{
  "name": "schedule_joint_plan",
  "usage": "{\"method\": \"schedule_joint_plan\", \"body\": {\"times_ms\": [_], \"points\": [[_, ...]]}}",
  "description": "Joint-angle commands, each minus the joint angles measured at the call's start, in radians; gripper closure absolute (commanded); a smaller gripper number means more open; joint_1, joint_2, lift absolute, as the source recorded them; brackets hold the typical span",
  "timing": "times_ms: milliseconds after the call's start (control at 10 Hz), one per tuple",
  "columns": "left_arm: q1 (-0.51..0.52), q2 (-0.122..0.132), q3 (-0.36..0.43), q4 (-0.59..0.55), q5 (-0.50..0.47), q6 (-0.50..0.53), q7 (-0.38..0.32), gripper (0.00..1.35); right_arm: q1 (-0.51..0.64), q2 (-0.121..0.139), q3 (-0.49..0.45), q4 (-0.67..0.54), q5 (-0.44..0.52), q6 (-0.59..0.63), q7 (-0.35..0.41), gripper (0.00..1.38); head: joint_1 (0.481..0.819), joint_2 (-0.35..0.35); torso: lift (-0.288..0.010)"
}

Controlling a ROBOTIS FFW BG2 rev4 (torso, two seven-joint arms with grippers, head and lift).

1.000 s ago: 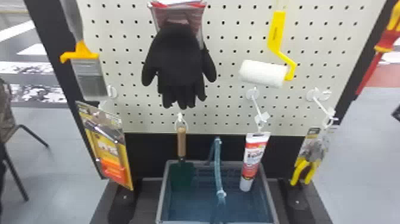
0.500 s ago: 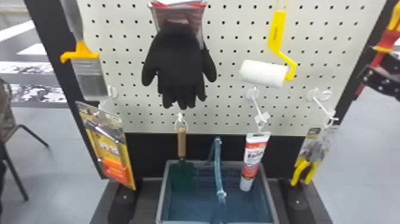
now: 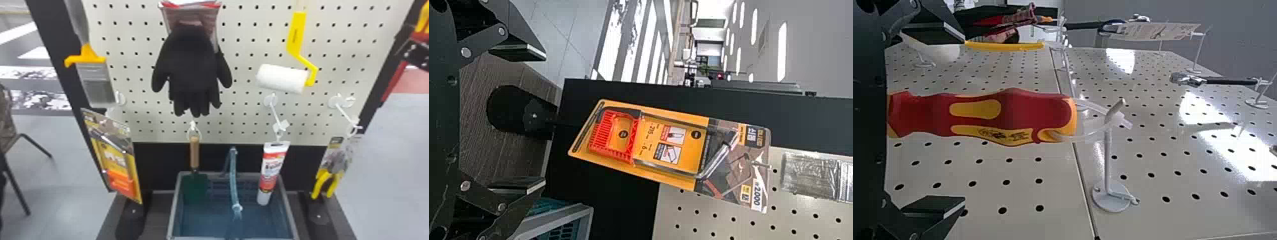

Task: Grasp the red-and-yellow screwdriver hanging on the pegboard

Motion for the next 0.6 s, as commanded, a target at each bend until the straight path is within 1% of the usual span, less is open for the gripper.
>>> {"method": "schedule_joint_plan", "body": {"times_ms": [0, 100, 300, 400, 500], "points": [[0.001, 0.002, 0.0, 0.0, 0.001, 0.001, 0.0, 0.39, -0.049, -0.046, 0.062, 0.045, -0.072, 0.003, -0.017, 0.15, 0.549, 0.0, -0.1], [-0.001, 0.004, -0.003, 0.0, 0.001, 0.002, 0.0, 0.39, -0.079, -0.053, 0.073, 0.058, -0.07, 0.004, -0.02, 0.15, 0.549, 0.0, -0.1], [-0.006, 0.008, -0.004, 0.0, 0.002, 0.004, 0.0, 0.39, -0.077, -0.046, 0.073, 0.075, -0.081, 0.004, -0.03, 0.15, 0.549, 0.0, -0.1], [-0.001, 0.008, -0.003, 0.0, 0.002, 0.004, 0.0, 0.39, -0.074, -0.038, 0.071, 0.082, -0.096, 0.004, -0.033, 0.34, 0.549, 0.0, -0.1], [-0.001, 0.007, -0.003, 0.0, 0.002, 0.002, 0.0, 0.39, -0.07, -0.036, 0.066, 0.085, -0.105, 0.006, -0.044, 0.78, 0.549, 0.0, -0.1]]}}
